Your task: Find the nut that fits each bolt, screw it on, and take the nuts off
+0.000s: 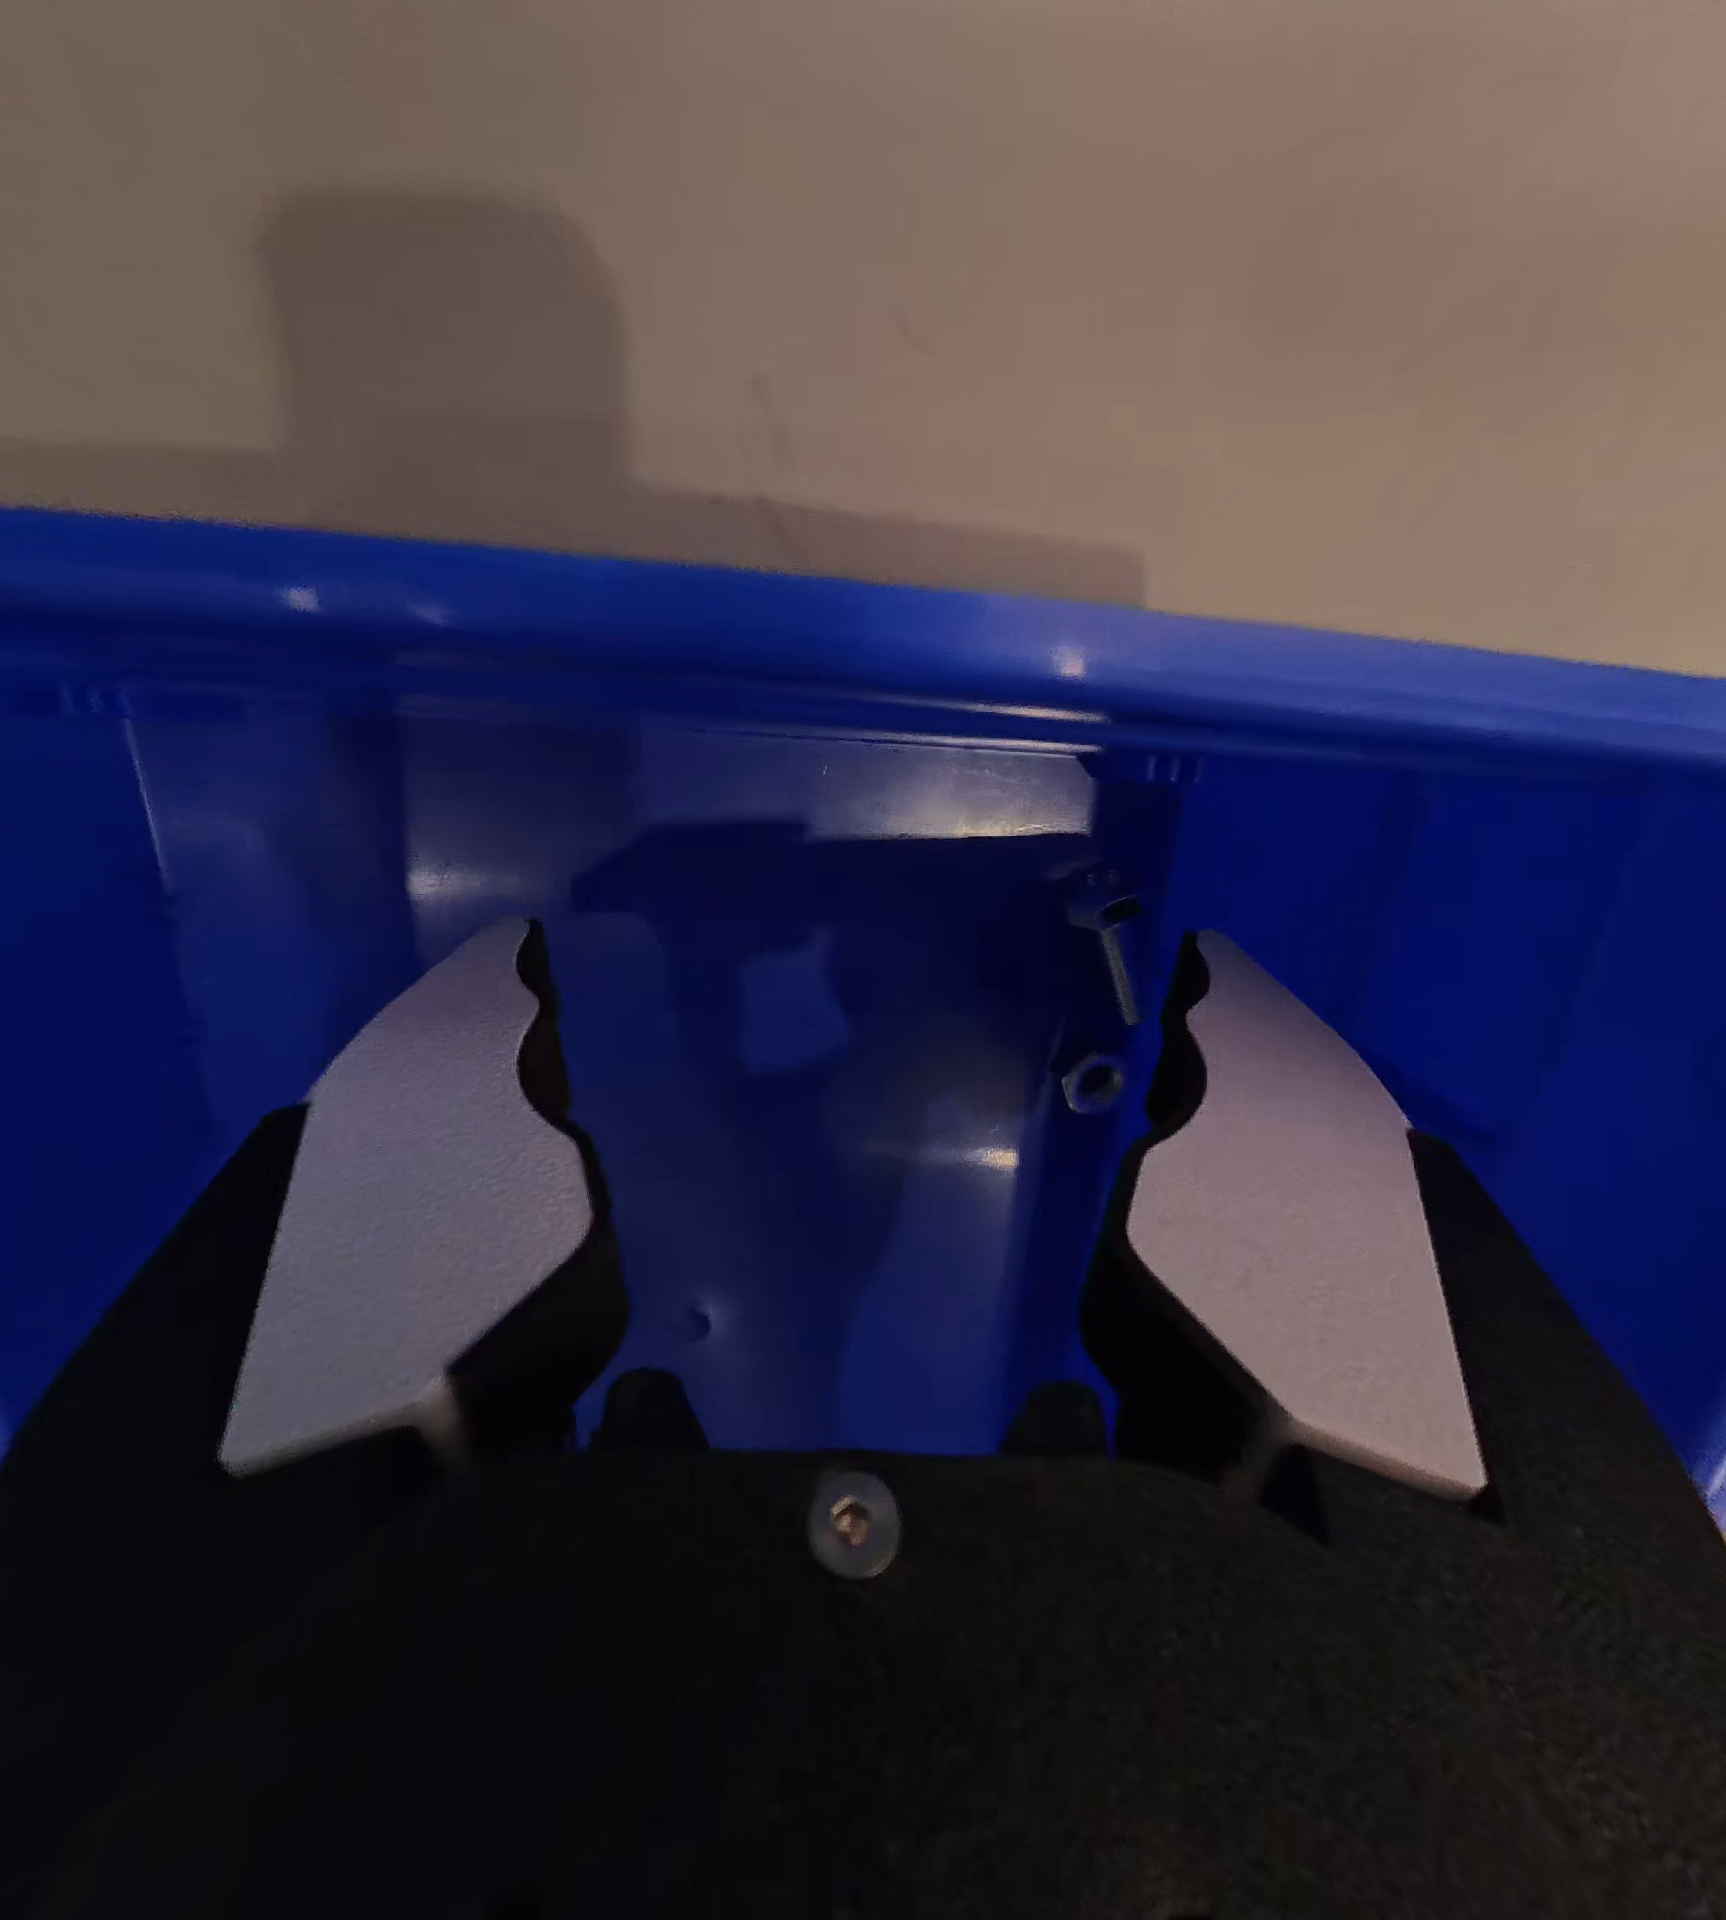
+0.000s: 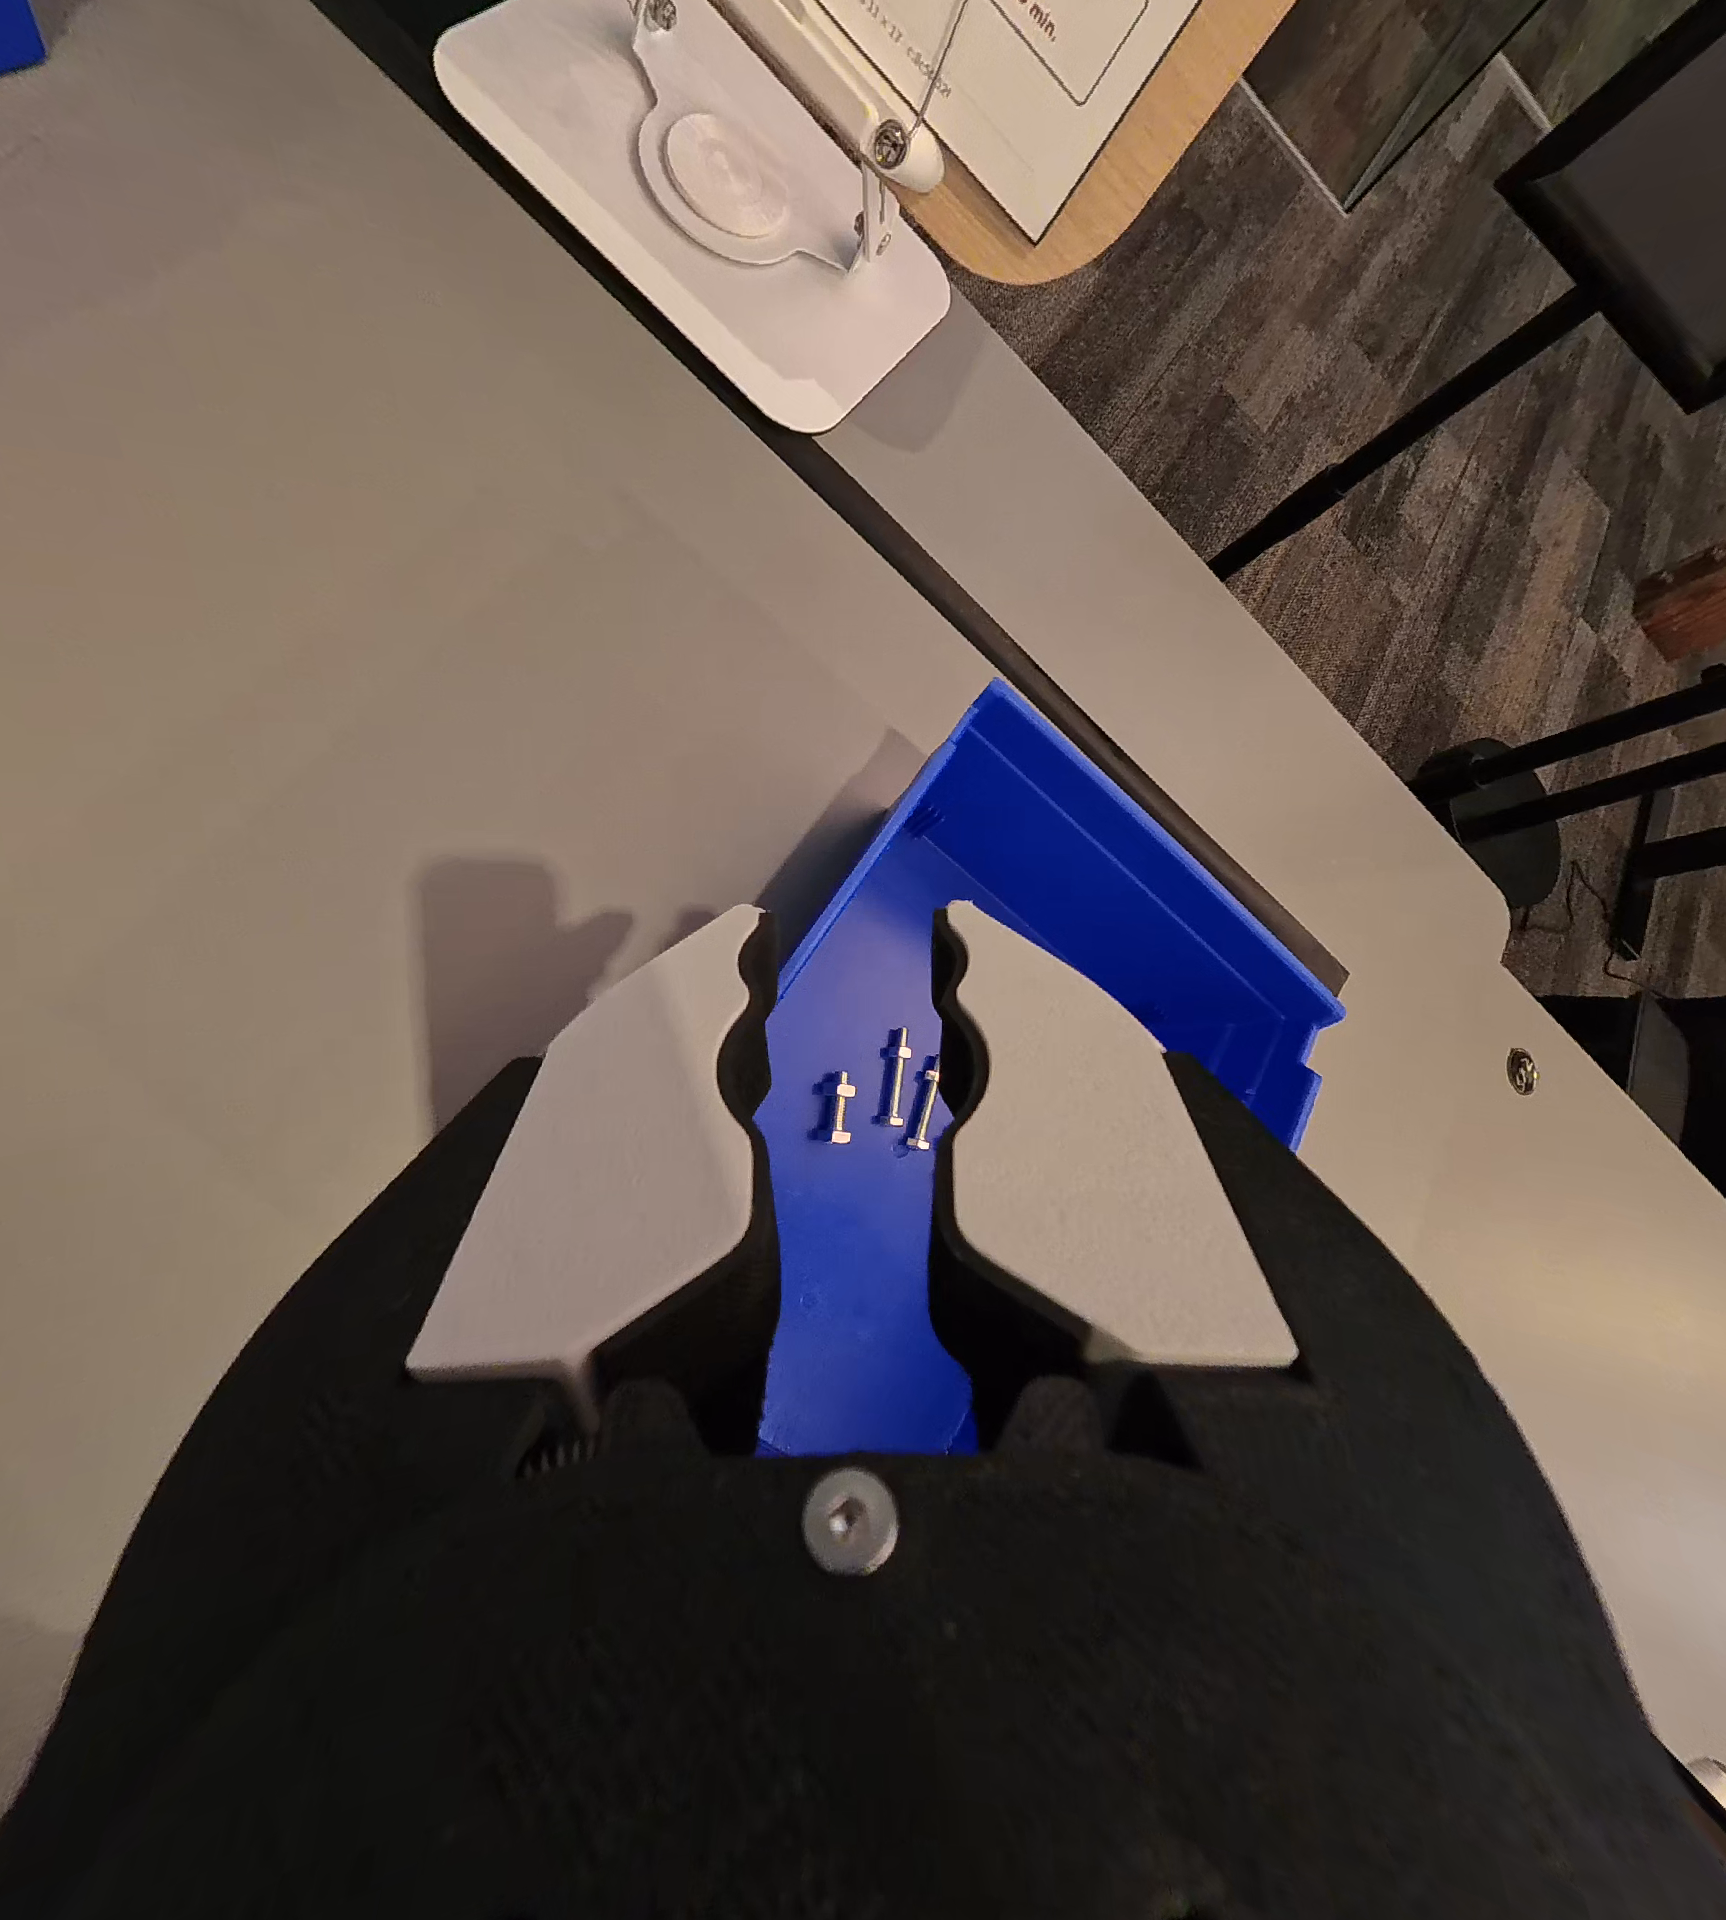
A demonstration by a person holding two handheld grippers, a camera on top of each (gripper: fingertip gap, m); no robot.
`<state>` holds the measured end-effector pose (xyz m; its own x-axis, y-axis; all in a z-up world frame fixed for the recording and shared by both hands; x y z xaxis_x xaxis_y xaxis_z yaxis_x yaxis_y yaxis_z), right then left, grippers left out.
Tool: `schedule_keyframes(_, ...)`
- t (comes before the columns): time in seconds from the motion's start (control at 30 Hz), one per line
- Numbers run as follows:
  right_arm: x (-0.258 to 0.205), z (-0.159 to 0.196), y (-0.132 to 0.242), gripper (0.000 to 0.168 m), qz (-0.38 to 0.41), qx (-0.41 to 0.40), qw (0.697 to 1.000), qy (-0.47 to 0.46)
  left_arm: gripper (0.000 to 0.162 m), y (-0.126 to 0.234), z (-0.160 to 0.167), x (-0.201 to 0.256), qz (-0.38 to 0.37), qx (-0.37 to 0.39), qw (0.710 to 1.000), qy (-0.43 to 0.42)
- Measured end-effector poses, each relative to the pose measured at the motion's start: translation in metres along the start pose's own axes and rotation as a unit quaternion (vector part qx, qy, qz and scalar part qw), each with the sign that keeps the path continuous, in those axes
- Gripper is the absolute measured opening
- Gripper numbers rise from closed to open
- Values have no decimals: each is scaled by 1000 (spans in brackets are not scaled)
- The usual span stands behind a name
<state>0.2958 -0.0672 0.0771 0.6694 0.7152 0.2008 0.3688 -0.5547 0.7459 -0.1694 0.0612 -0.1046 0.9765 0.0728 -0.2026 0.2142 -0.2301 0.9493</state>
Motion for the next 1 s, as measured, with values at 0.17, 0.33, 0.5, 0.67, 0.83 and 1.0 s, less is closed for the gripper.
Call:
schedule_keyframes(0.17, 1, 0, 1, 30, 1, 0, 1000, -1, 111, -10, 2, 1, -9, -7, 1000, 9)
schedule_keyframes(0.33, 1, 1, 0, 30, 3, -3, 1000, 1, 112, -12, 1, 1, -39, 2, 999, -4)
schedule_keyframes(0.5, 0, 0, -1, 30, 1, -6, 1000, 5, 115, -10, 3, -5, -66, -10, 997, -23)
schedule_keyframes(0.67, -1, 1, -1, 30, -1, -8, 1000, 6, 112, -10, 7, -13, -73, -19, 997, -31)
schedule_keyframes(0.83, -1, 2, -1, 30, -1, -12, 1000, 8, 111, -11, 14, -25, -72, -33, 996, -32)
schedule_keyframes(1.0, -4, 1, -2, 30, -3, -17, 1000, 14, 101, -9, 23, -37, -77, -47, 995, -35)
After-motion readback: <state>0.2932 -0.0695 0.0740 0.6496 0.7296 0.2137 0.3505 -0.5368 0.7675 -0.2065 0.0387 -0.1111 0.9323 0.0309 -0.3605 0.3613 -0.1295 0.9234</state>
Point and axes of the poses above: each gripper's, where its closed fingertips meet, y back along the fingers, z out of its underside, x = y × z across the jaws, the point moved 4 cm from there along y, back along the fingers, and after that the axes turned 15 degrees about -z, right-handed, at the moved point
